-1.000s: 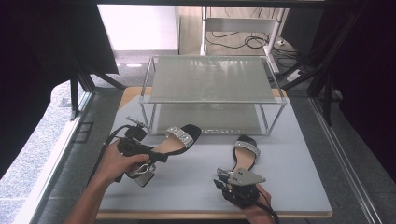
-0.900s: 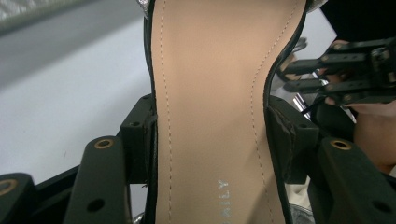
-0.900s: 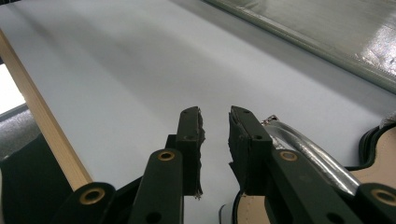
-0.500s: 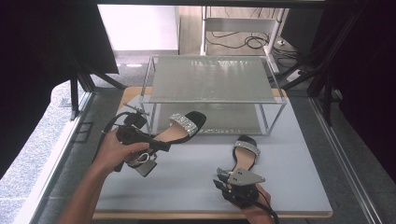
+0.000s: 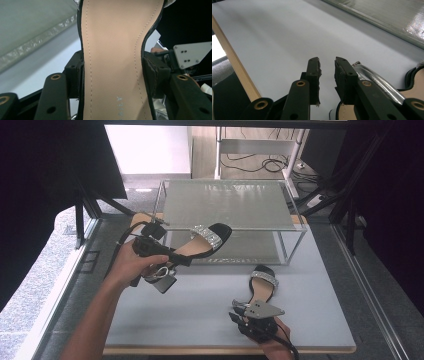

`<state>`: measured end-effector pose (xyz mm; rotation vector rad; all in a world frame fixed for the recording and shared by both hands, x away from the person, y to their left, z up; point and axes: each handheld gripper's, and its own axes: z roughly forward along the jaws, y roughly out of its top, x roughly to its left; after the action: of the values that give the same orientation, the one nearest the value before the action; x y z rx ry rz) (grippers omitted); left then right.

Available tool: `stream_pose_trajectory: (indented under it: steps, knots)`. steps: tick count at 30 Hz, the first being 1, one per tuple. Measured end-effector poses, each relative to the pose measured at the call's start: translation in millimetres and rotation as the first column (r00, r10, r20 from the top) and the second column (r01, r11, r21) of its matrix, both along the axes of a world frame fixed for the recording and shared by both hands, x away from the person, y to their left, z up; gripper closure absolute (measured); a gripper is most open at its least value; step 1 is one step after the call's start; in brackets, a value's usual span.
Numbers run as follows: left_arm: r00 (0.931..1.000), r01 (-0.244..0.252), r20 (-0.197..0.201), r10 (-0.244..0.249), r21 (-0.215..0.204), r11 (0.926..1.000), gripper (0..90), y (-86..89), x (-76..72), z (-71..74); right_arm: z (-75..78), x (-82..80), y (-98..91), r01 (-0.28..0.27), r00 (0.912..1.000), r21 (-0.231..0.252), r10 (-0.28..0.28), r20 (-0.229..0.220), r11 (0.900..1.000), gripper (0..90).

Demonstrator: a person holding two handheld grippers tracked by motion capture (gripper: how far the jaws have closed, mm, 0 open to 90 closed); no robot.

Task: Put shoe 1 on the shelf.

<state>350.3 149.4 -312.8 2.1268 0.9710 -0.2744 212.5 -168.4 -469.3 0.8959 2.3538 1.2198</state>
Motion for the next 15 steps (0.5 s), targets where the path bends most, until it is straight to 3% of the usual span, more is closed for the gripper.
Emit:
stream_pose_trajectory:
  steps: [7, 15]
  knots:
    - [0.9998, -0.020, -0.006, 0.020, -0.001, 0.9998, 42.8, -6.0, 18.7, 7.4, 1.0, -0.3, -1.0, -0.001, 1.0000, 0.002, 0.001, 0.006, 1.0000, 73.4]
    - [0.9987, -0.042, -0.029, 0.043, 0.020, 0.9989, 42.8, -13.1, 51.5, 19.4, 2.0, -0.6, -1.8, -0.004, 1.0000, 0.006, 0.004, 0.007, 1.0000, 73.3]
